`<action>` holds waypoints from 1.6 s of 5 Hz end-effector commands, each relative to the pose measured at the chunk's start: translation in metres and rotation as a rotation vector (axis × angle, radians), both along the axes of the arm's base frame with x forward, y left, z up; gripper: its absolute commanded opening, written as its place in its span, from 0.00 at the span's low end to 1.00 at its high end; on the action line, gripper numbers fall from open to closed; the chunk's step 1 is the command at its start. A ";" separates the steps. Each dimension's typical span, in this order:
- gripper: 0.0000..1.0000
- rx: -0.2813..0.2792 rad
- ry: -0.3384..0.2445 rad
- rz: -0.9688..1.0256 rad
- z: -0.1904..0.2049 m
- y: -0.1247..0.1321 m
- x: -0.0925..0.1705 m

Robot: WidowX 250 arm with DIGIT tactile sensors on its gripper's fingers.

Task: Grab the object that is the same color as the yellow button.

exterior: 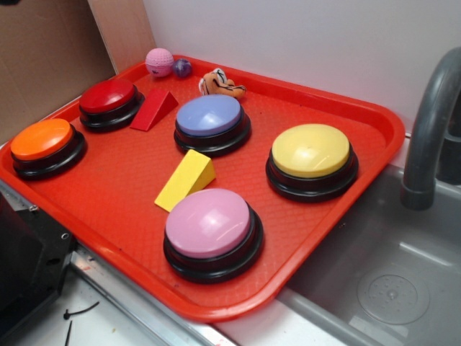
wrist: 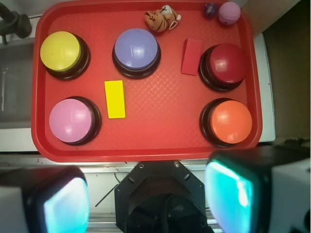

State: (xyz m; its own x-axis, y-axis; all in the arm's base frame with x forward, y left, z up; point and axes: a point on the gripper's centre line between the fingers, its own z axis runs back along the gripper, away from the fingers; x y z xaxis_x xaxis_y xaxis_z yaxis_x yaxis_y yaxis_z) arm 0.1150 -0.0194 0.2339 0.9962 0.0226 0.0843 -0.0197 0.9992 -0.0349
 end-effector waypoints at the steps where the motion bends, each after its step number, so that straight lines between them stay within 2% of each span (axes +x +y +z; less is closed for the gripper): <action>1: 1.00 -0.057 -0.106 0.193 -0.012 -0.010 0.013; 2: 1.00 -0.047 -0.150 0.385 -0.033 -0.015 0.025; 3: 1.00 -0.033 -0.167 0.544 -0.057 -0.016 0.037; 4: 1.00 -0.021 -0.187 0.588 -0.076 -0.019 0.046; 5: 1.00 -0.061 -0.194 0.540 -0.101 -0.017 0.060; 7: 1.00 -0.119 -0.150 0.488 -0.142 -0.020 0.078; 8: 1.00 -0.110 -0.141 0.471 -0.157 -0.028 0.084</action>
